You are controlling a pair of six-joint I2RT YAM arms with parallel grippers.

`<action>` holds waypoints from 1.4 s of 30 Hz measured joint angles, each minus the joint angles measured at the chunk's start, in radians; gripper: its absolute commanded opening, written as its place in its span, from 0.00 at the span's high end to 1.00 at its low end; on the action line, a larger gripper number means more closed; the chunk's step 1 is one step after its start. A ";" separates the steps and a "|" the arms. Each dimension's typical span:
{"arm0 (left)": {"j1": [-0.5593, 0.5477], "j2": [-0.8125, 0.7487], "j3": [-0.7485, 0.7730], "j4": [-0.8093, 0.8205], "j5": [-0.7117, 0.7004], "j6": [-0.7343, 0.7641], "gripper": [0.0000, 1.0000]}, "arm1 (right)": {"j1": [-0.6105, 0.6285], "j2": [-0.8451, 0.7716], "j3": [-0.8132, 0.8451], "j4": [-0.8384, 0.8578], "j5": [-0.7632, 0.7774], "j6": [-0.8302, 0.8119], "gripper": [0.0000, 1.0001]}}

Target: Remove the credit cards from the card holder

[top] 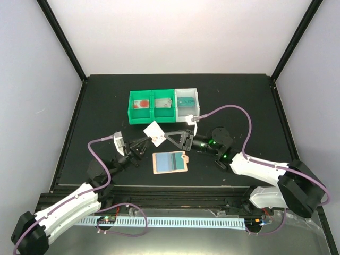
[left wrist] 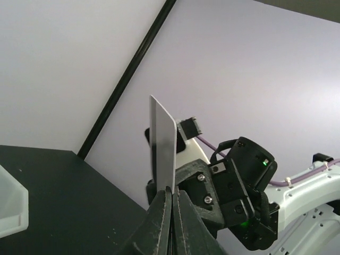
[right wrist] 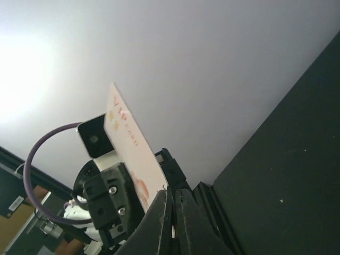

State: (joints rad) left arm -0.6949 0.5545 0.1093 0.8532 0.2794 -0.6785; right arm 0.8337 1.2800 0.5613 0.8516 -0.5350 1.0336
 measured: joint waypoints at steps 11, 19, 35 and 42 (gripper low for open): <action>-0.001 -0.047 0.114 -0.361 0.108 -0.021 0.55 | 0.006 -0.207 -0.085 -0.190 -0.099 -0.178 0.99; -0.001 -0.120 0.150 -0.563 0.294 -0.018 0.64 | 0.006 -0.391 -0.103 -0.490 -0.195 -0.349 0.99; -0.001 -0.177 0.326 -0.939 0.485 0.107 0.73 | 0.005 -0.449 -0.043 -0.796 -0.325 -0.516 0.99; -0.001 -0.138 0.328 -1.012 0.496 0.137 0.77 | 0.005 -0.451 -0.043 -0.795 -0.343 -0.515 0.99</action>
State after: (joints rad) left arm -0.6956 0.4164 0.4377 -0.1589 0.7757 -0.5415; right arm 0.8391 0.8291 0.5179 0.0563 -0.8783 0.5190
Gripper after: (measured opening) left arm 0.289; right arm 0.010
